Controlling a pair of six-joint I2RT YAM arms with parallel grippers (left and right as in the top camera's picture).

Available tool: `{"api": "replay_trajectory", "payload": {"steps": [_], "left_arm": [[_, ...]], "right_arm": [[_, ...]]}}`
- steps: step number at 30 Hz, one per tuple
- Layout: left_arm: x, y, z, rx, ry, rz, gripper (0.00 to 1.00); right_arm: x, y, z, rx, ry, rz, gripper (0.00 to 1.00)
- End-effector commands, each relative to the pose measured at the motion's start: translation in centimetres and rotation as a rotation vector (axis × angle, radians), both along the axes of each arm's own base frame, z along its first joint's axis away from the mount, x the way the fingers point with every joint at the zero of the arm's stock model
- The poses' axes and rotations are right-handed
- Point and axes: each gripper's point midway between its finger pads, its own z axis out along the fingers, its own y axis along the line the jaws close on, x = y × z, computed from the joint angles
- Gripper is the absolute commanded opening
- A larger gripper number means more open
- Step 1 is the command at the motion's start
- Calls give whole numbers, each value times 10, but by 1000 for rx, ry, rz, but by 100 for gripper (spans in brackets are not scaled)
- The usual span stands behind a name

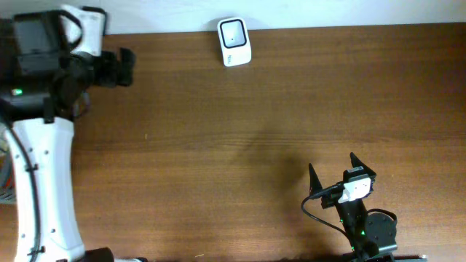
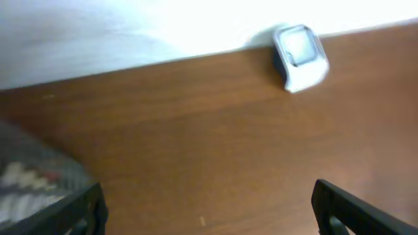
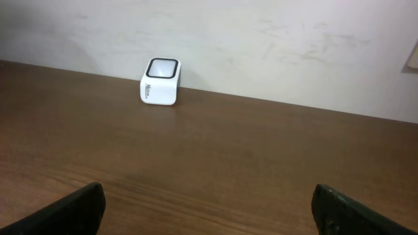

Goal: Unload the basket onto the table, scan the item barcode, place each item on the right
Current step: 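Reach left gripper into basket, grasp white wipes pack, place on table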

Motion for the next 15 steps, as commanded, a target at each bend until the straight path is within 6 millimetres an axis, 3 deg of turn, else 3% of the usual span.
{"api": "replay_trajectory", "payload": {"steps": [1,3,5,7,8,9,12,15], "left_arm": [[-12,99,63,-97,-163,405,97],[-42,177,81,-157,-235,672,93],[-61,216,80,-144,-245,775,92],[-80,262,66,-76,-216,933,98],[-86,287,44,-54,-153,1011,100],[-87,299,26,-62,-105,1036,100],[-94,331,-32,-98,52,1101,99],[-87,351,-91,-214,168,1018,99]], "right_arm": [[0,-1,-2,-3,-1,0,99],[0,-1,-2,-3,-1,0,99],[0,-1,-2,-3,-1,0,99],[0,-1,-2,-3,-1,0,99],[0,-1,-2,-3,-1,0,99],[0,-1,-2,-3,-1,0,99],[0,-1,-2,-3,-1,0,99],[0,-1,-2,-3,0,0,99]]}}
